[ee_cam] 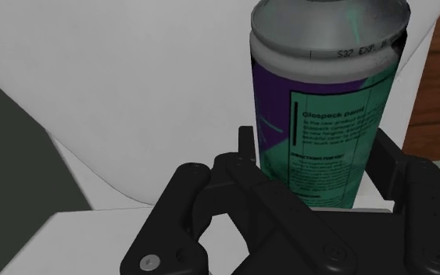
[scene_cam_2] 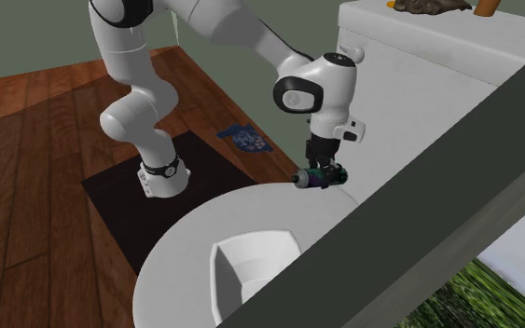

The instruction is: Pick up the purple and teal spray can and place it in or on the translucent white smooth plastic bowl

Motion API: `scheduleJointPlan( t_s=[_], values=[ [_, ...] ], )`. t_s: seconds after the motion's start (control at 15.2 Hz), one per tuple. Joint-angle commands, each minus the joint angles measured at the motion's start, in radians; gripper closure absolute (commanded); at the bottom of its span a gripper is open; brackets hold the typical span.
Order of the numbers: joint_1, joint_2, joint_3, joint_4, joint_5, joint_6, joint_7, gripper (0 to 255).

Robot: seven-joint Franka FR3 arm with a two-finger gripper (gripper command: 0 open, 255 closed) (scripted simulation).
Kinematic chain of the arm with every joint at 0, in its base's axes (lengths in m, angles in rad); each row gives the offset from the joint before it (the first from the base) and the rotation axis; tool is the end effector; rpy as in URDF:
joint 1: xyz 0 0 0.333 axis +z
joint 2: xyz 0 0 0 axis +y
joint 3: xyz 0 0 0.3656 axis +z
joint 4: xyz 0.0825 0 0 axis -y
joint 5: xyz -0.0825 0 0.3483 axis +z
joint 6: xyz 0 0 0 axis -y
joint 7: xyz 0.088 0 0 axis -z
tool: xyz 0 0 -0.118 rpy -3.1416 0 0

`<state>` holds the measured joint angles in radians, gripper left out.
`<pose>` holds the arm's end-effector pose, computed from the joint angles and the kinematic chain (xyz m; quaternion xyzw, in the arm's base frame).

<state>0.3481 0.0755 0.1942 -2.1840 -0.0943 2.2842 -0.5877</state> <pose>0.4495 0.2656 0.4187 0.8277 0.5603 0.0126 0.0291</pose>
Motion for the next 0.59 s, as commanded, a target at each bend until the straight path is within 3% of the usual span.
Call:
scheduleJointPlan(
  t_s=[0.0, 0.53],
  values=[
    [0.000, -0.015, 0.001, 0.012, 0.006, -0.026, -0.004, 255],
    [-0.001, -0.066, 0.002, 0.065, 0.024, -0.129, -0.021, 255]
  ],
)
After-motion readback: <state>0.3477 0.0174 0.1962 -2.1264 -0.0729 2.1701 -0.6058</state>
